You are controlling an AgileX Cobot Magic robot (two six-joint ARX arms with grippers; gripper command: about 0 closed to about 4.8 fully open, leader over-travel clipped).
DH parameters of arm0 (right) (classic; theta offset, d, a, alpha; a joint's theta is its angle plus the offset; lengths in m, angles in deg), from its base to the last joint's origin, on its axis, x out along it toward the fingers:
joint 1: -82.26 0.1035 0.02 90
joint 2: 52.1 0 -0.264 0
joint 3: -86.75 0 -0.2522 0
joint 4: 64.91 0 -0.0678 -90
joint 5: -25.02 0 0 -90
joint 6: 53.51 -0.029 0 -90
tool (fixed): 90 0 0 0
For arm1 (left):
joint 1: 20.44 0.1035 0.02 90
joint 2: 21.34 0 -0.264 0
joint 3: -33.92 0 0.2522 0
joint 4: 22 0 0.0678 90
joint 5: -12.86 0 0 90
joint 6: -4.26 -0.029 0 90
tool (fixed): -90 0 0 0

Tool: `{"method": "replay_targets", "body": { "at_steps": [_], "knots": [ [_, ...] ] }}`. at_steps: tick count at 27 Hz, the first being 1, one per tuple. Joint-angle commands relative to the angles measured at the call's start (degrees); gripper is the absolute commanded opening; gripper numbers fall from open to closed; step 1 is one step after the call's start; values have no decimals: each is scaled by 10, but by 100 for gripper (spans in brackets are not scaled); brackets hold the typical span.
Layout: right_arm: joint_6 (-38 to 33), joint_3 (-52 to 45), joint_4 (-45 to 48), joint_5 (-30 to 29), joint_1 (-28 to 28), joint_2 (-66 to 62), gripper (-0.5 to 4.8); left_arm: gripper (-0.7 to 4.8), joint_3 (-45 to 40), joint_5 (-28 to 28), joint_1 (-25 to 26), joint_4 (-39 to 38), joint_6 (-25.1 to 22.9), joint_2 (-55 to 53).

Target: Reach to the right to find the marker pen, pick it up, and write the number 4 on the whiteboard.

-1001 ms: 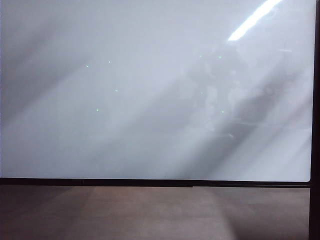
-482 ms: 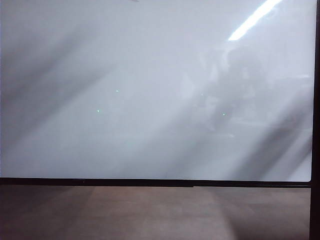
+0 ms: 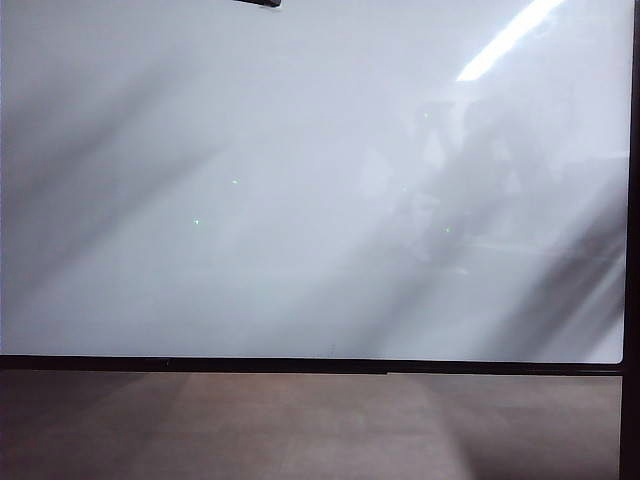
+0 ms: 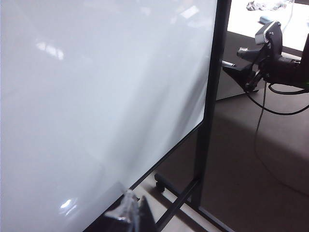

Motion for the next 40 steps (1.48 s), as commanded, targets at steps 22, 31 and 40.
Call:
{"method": "replay_targets", "body": {
  "at_steps": [22, 31, 40],
  "knots": [
    [-7, 10, 14, -3, 15, -15, 197, -5, 51, 35, -64, 207, 19, -219],
    [-18, 11, 14, -2, 15, -15, 113, -5, 50, 35, -64, 159, 19, -219],
    [-18, 11, 15, 22, 15, -15, 12, -5, 50, 36, -64, 146, 19, -219]
  ]
}}
